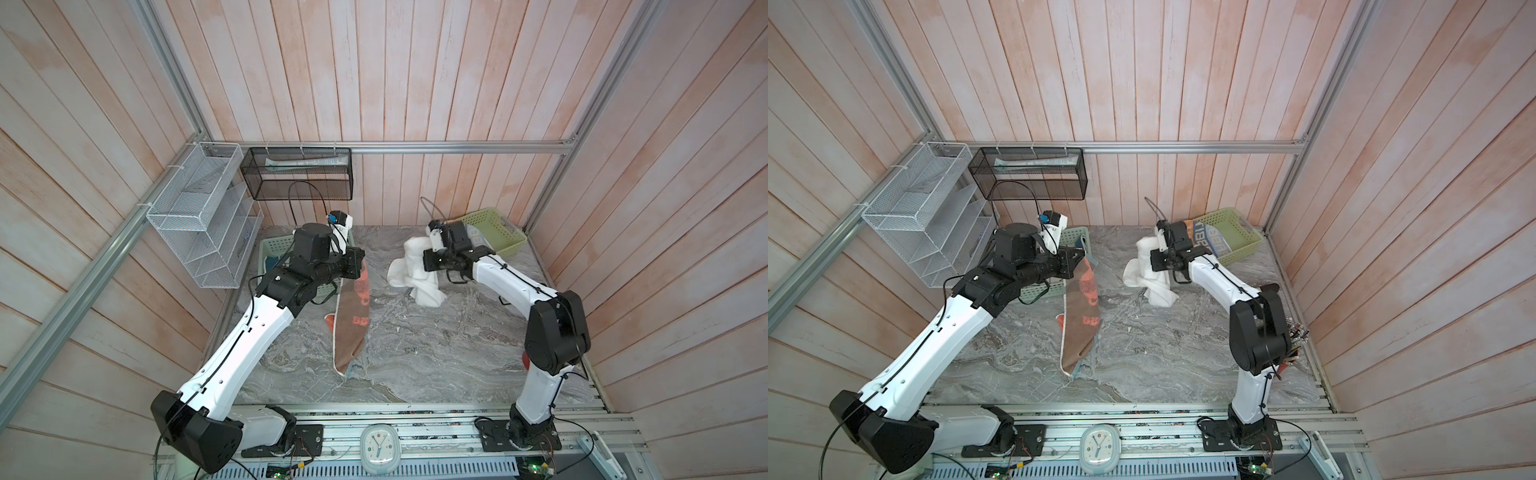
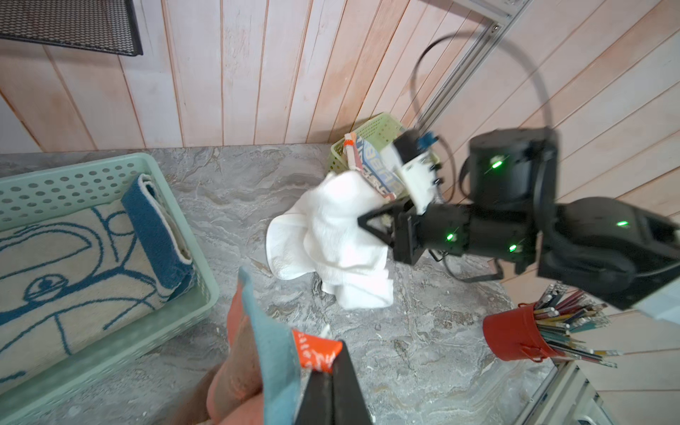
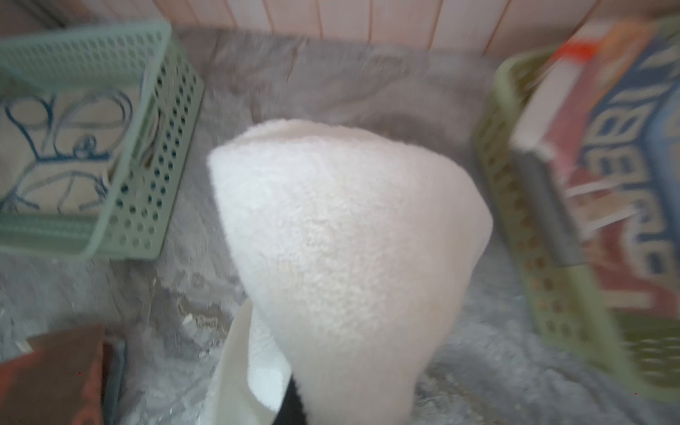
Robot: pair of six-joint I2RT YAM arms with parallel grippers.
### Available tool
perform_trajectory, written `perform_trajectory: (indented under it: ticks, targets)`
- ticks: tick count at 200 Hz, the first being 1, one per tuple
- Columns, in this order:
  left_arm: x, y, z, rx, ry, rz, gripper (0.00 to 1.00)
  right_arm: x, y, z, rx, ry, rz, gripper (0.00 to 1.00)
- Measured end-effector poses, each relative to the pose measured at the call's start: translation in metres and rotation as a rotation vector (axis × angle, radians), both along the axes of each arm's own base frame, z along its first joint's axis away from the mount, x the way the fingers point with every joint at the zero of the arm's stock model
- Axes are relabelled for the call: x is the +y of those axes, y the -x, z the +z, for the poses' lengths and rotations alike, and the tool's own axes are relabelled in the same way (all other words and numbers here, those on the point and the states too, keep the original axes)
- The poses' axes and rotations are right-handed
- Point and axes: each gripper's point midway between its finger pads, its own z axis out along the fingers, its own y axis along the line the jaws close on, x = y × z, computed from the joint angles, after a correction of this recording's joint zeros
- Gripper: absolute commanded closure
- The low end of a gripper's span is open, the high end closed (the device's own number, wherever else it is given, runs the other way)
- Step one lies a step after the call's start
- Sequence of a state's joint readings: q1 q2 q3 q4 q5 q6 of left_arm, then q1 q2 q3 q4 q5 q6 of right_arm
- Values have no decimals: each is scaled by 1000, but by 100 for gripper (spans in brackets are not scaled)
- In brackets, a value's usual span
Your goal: Fold and stack the towels
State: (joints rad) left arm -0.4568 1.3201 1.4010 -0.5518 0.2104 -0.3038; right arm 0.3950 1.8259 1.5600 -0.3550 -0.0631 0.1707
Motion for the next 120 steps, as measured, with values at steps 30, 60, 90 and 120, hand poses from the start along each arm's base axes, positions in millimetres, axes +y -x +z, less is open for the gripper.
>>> perform_trajectory:
  ticks: [30, 60, 90, 120]
  targets:
    - [-12, -11, -15, 36, 15, -40, 100, -76, -47, 125, -264, -51, -165, 100]
    - [-22, -16, -26, 65, 26, -78, 100, -133, -73, 184, -400, -59, -267, 100]
    - [-28, -17, -21, 65, 44, -108, 100, -133, -105, 125, -292, -28, -254, 51]
    - [-40, -16, 9, 24, 95, -176, 100, -114, -107, 19, -43, 21, -190, 43]
